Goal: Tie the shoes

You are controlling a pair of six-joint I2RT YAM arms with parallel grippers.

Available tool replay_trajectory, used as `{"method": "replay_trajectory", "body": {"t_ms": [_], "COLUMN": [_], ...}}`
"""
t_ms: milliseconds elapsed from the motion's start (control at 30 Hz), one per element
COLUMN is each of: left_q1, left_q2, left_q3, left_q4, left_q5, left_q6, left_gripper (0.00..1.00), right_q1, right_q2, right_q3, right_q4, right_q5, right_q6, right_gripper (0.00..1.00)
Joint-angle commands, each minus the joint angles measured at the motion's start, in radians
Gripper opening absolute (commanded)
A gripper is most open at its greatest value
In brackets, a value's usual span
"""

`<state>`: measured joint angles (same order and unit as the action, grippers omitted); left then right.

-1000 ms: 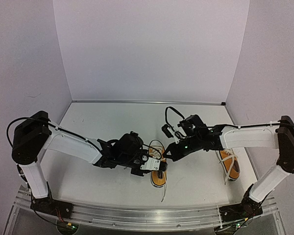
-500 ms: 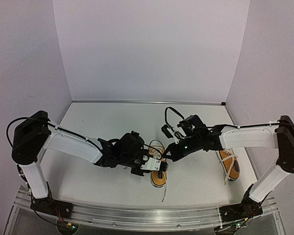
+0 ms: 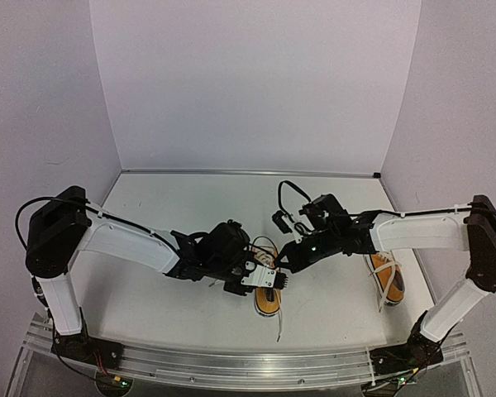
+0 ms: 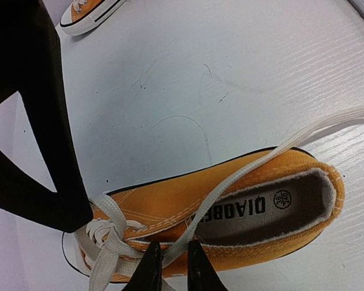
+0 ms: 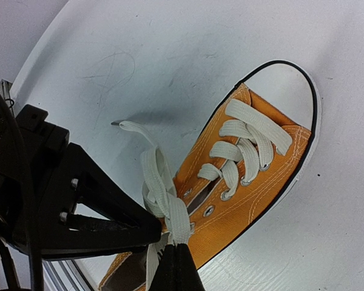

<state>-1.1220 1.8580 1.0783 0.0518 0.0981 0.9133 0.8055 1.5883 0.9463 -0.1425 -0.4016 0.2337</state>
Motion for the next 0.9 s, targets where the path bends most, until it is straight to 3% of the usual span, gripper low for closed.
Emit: {"method": "replay_trajectory", "body": {"t_ms": [0, 167, 233, 300, 533, 867], "left_q1": [-0.009, -0.02, -0.022, -0.022, -0.009, 0.03], "left_q2": [0.013, 0.023, 0.019, 0.004, -0.042, -0.042], "left_q3": [0.052, 0.075, 0.076, 0.061, 0.005, -0.003], "left_q4": [-0.051, -0.122, -0.123, -0.082, 0.14, 0.221], "left_q5": [-0.024, -0.058, -0.068, -0.067, -0.024, -0.038], "left_q6": [0.027, 0.053, 0.049, 0.02, -0.19, -0.328], "left_gripper": [0.13, 0.11, 0.05, 0.0, 0.0, 0.0], "right_q1": [-0.005, -0.004, -0.004, -0.003, -0.004, -0.004], "right_q2": [0.015, 0.016, 0.015, 0.013, 0.005, -0.016], "right_q3": [0.011, 0.012, 0.012, 0.012, 0.007, -0.009], "right_q4": [0.021, 0.021, 0.021, 0.022, 0.026, 0.033], "right_q5": [-0.007, -0.01, -0.008, -0.007, -0.003, 0.008], "right_q6": [0.001, 0.001, 0.001, 0.002, 0.007, 0.018], "right_gripper": [0.0, 0.0, 0.0, 0.0, 0.0, 0.0]}}
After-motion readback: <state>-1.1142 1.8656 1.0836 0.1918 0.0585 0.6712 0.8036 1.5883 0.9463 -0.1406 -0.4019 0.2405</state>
